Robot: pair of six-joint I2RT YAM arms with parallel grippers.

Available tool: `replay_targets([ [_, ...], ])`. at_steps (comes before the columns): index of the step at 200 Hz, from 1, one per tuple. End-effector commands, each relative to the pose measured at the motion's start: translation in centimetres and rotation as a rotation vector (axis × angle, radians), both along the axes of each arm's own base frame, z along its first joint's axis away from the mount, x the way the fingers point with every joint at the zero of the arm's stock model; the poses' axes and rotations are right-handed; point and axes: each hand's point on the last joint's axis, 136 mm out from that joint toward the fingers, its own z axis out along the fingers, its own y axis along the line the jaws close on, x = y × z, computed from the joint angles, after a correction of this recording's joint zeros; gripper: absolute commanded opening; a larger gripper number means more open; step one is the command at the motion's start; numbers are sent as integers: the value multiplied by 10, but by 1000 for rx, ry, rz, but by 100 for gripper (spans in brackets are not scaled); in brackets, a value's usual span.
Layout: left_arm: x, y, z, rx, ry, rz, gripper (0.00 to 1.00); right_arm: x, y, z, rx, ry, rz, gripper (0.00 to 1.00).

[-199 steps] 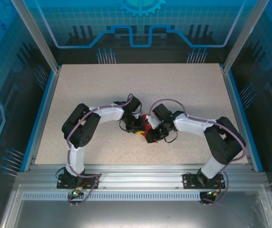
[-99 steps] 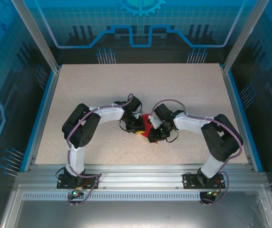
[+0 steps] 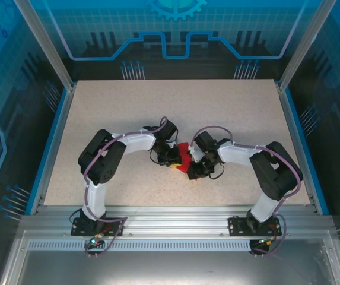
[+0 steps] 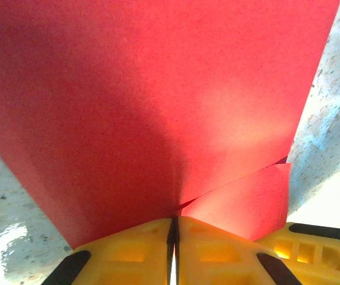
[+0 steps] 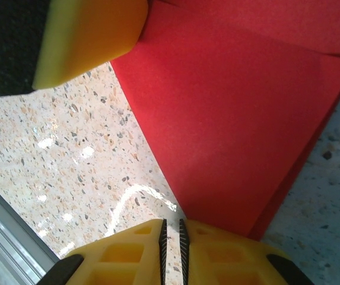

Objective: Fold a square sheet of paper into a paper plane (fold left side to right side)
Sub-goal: Third fold the triangle at the center of the table.

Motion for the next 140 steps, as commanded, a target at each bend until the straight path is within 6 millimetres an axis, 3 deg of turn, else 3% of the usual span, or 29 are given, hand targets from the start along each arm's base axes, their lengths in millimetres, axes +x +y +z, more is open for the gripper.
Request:
replay_targets([
  [1,-12,20,-36,139,45,0,13,-10,-20,-15,-68,70,-47,17],
  [60,-11,22,-37,150,44,2,14,-13,-22,-6,-30,69,-61,16],
  [110,-9,20,-35,144,39,4,14,-8,-6,26,85,17,-35,16],
  [140,-9,19,-34,142,36,3,14,-1,-5,18,49,25,-43,16],
])
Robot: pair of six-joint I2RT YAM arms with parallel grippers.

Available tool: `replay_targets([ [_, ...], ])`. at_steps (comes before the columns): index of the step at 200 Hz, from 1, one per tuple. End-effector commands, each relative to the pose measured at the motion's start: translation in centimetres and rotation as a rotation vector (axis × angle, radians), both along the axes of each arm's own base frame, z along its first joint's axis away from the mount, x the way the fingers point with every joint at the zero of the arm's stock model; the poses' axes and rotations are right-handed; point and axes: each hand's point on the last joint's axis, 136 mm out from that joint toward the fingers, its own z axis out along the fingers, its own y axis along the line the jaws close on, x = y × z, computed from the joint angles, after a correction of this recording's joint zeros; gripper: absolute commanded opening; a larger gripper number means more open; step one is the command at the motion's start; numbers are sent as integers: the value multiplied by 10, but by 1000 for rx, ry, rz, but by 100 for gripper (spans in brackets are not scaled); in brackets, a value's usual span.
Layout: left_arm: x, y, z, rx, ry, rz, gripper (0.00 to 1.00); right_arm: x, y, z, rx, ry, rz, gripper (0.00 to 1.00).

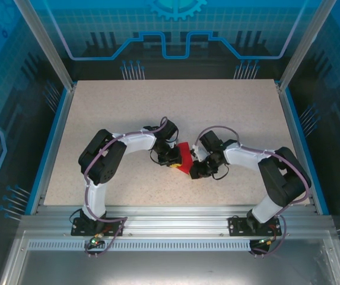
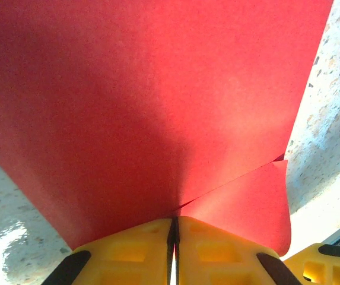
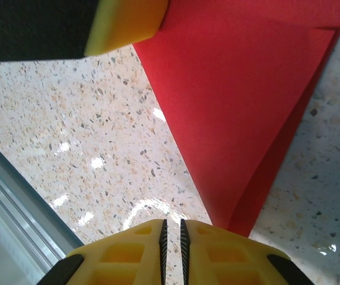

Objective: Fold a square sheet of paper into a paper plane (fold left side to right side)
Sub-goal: Third fold the triangle at the center of the table.

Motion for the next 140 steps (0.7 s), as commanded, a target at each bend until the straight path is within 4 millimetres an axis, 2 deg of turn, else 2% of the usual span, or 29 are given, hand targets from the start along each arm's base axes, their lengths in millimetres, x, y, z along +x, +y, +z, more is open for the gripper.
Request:
replay_targets([
  [1,-9,21,-34,141,36,8,14,3,0,0,-10,35,-11,16],
  [48,-8,21,-34,141,33,8,14,10,-4,-13,-60,45,-54,14],
  [96,-9,22,-34,145,34,6,13,8,-14,-26,-102,95,-94,11],
  [140,-9,22,-34,145,32,7,13,9,-10,-12,-6,89,-116,11],
])
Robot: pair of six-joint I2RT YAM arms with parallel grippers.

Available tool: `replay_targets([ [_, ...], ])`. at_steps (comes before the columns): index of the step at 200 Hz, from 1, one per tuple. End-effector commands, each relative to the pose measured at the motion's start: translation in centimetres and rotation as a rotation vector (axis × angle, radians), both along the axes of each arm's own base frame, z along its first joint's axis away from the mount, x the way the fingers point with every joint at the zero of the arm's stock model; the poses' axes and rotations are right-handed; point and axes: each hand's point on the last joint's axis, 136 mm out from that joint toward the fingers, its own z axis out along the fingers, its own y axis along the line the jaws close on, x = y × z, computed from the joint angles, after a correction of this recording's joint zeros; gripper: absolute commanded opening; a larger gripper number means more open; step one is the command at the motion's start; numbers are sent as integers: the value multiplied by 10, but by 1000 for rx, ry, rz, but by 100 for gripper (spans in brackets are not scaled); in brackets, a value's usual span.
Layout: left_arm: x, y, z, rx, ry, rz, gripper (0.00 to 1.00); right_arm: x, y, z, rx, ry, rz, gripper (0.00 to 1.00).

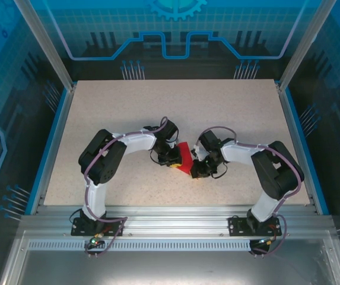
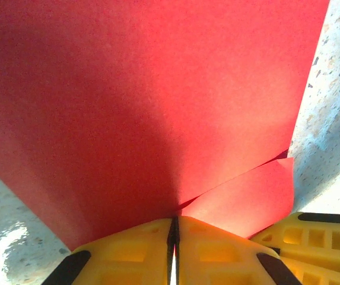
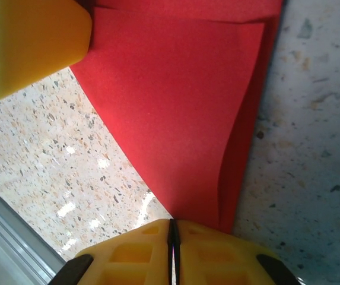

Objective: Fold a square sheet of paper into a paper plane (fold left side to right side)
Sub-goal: Third fold the triangle at the center of the table.

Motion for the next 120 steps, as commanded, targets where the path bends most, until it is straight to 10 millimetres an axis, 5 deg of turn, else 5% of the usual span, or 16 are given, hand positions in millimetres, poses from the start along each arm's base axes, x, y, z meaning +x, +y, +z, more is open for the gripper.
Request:
replay_targets([
  [1,-9,22,-34,145,35,7,13,1,-4,7,35,14,-40,11],
  [54,-9,22,-34,145,33,6,14,3,-2,17,90,12,-49,11],
  [120,-7,21,-31,140,26,3,14,-1,-21,-9,-32,65,-87,11],
])
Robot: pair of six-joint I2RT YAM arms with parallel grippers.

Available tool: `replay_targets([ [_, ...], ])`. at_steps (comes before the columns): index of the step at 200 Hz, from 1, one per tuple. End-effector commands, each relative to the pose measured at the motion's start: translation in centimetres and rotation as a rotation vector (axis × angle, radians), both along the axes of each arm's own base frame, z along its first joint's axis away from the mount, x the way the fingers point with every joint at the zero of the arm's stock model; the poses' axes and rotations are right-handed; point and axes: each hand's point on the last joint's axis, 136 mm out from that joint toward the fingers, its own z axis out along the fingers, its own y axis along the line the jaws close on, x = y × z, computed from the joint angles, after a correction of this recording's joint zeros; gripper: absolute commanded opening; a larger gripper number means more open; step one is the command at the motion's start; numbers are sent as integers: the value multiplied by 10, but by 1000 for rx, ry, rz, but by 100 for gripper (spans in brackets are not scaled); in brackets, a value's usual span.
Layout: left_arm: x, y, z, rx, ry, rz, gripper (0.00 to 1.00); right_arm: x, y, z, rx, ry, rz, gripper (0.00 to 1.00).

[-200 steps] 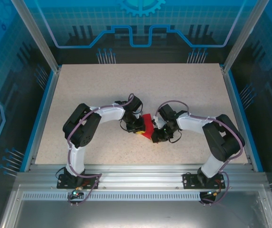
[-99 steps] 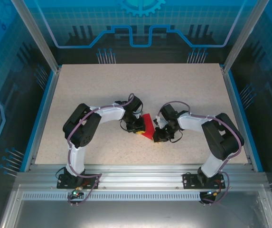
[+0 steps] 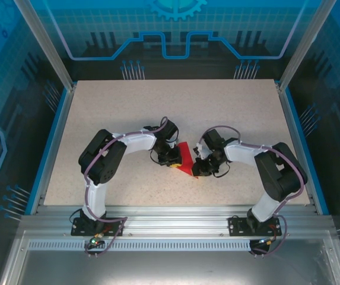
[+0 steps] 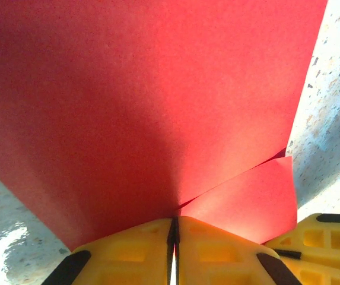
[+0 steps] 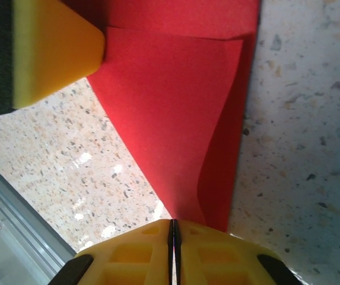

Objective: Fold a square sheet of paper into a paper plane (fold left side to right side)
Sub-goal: Third fold the triangle at the center of the table.

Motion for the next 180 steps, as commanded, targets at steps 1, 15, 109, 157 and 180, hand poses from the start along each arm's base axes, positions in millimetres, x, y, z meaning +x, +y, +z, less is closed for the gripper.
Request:
replay_targets([
  [1,-7,21,-31,141,27,4,14,-5,-17,-15,-68,63,-52,11],
  [15,-7,21,-30,140,26,1,14,-6,-22,-21,-101,80,-65,10],
  [109,-1,6,38,41,-122,-23,28,-17,-39,-37,-192,140,-83,7],
  [157,-26,-17,40,21,-105,-70,20,-18,-41,-39,-203,138,-75,7],
  [180,-33,-27,31,9,-76,-71,18,-18,-40,-38,-200,136,-75,7],
])
